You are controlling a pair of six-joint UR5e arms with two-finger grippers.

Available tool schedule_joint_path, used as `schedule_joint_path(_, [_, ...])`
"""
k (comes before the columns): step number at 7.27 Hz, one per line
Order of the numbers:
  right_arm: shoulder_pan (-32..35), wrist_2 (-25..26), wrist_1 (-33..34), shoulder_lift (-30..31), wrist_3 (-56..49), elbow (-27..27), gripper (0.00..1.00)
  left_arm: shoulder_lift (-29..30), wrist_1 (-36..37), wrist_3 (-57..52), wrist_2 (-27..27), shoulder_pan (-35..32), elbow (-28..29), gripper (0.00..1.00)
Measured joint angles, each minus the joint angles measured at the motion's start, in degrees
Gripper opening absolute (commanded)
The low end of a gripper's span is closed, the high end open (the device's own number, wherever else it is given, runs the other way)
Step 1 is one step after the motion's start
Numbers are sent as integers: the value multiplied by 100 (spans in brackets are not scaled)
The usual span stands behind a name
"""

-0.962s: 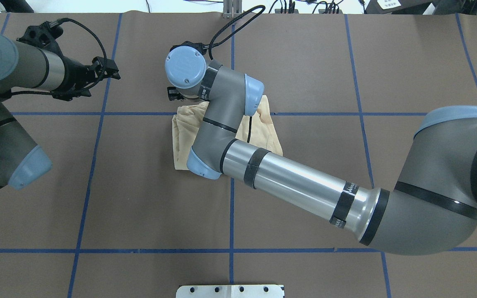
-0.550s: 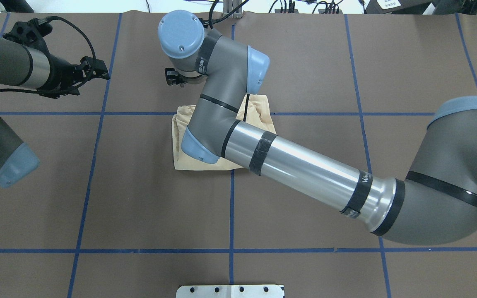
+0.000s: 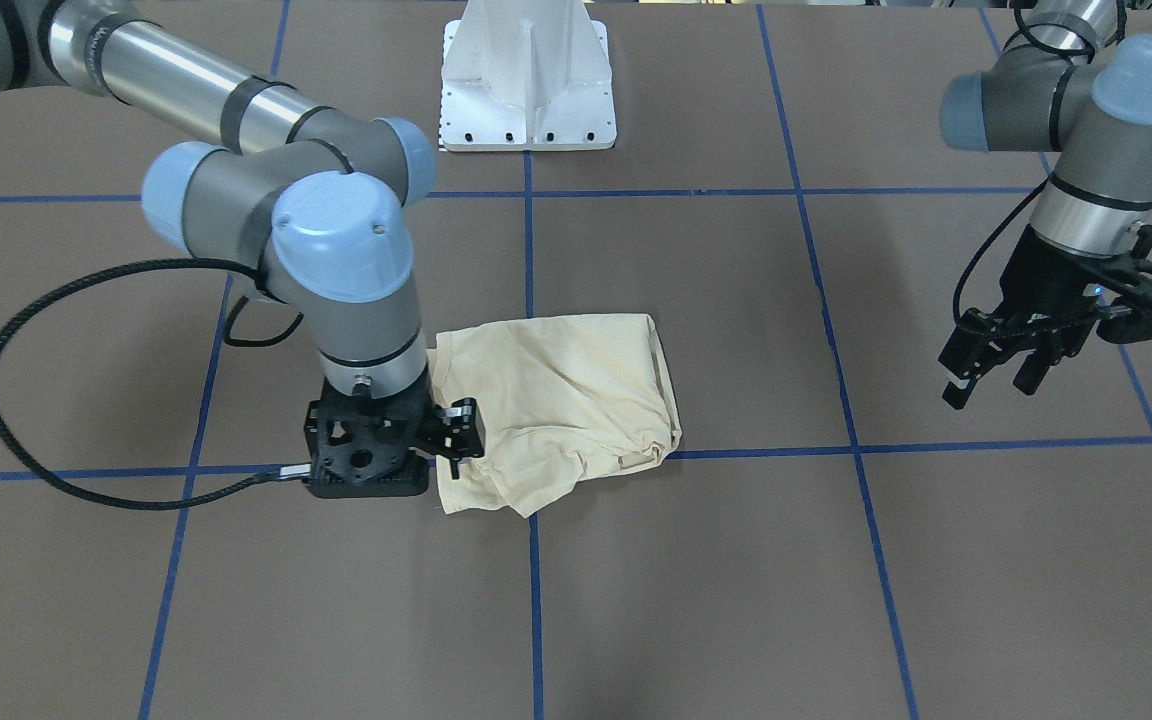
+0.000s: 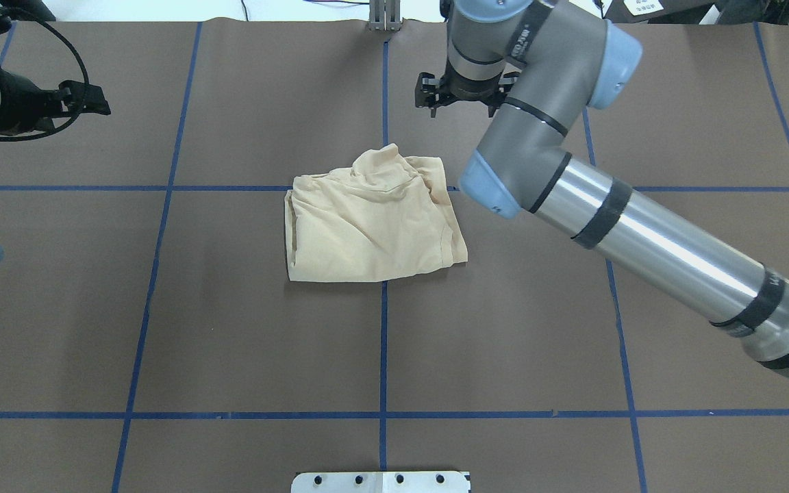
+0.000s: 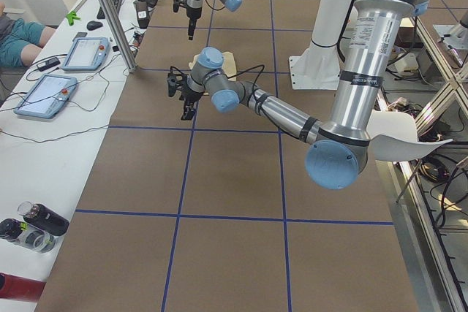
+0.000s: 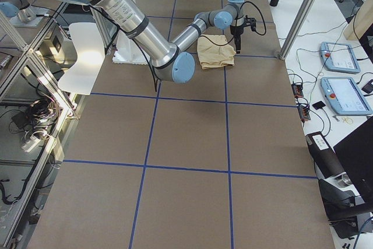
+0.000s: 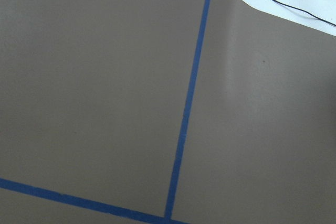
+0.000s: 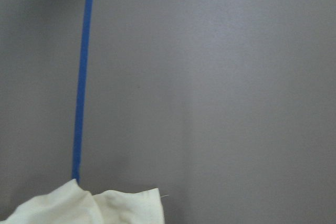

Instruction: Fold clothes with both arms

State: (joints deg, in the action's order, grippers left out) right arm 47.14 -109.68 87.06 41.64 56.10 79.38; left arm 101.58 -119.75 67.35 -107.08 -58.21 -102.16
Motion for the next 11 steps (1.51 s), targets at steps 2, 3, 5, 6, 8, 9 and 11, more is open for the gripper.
schedule_joint_path(2, [383, -180, -114, 873, -341, 633, 100, -27, -18, -67, 155, -104, 100, 99])
schedule_joint_path(3, [538, -154, -236, 1163, -417, 736, 100, -17, -22, -71, 167, -130, 205, 99])
schedule_joint_path(5, [988, -172, -465, 1707, -832, 786, 100, -50, 36, -369, 53, -300, 310, 99])
schedule_joint_path(6, [1260, -278, -512, 1965, -1305, 794, 100, -104, 139, -986, -156, -484, 328, 99])
schedule_joint_path(8, [1855, -669, -508, 2531, -2630, 807, 100, -282, 786, -2937, -674, -1140, 328, 99])
schedule_joint_path(9, [2147, -813, -503, 2834, -3318, 816, 100, -344, 1251, -4107, -837, -1488, 324, 99])
schedule_joint_path(11, [2711, -1596, -428, 3340, -4028, 827, 100, -490, 2002, -5838, -1148, -2038, 338, 99])
